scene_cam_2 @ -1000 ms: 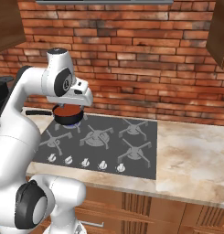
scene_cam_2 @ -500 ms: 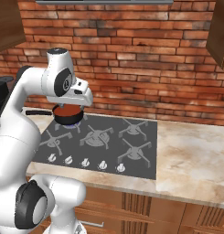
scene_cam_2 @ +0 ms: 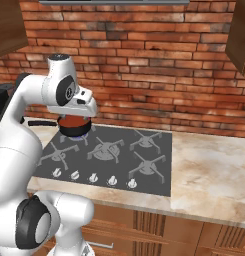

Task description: Wait until the marinara sauce is simmered to a deep red color and then turn off the stove.

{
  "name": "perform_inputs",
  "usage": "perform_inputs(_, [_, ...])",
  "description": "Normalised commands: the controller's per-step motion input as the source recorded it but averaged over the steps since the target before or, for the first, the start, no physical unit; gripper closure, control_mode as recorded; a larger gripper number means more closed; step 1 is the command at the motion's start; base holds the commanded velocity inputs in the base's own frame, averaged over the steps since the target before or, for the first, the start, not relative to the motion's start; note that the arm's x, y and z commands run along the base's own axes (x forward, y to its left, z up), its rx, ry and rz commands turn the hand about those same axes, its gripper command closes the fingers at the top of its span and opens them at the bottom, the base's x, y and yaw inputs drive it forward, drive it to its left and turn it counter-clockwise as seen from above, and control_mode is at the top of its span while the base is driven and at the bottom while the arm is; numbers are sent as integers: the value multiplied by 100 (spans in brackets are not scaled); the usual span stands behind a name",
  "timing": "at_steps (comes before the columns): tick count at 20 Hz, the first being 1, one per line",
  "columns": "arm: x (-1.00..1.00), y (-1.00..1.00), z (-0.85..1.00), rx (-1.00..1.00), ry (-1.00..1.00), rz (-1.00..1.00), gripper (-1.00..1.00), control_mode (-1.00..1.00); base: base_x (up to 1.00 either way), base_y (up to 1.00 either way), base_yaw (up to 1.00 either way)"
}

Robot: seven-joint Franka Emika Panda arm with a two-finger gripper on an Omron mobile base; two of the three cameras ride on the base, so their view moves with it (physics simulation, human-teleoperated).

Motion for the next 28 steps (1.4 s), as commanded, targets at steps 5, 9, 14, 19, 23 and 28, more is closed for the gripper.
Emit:
perform_inputs(5, [0, 19, -39, -1, 8, 0, -100, -100, 0, 0, 0])
perform_inputs(9, [0, 28, -56, -3, 8, 0, -100, -100, 0, 0, 0])
perform_inputs(14, [0, 23, -61, -2, 5, 0, -100, -100, 0, 0, 0])
perform_inputs(19, [0, 21, -63, -2, 2, 0, -100, -100, 0, 0, 0])
perform_inputs(23, [0, 14, -64, -1, 1, 0, -100, -100, 0, 0, 0])
perform_inputs(28, [0, 5, -64, -1, 4, 0, -100, -100, 0, 0, 0])
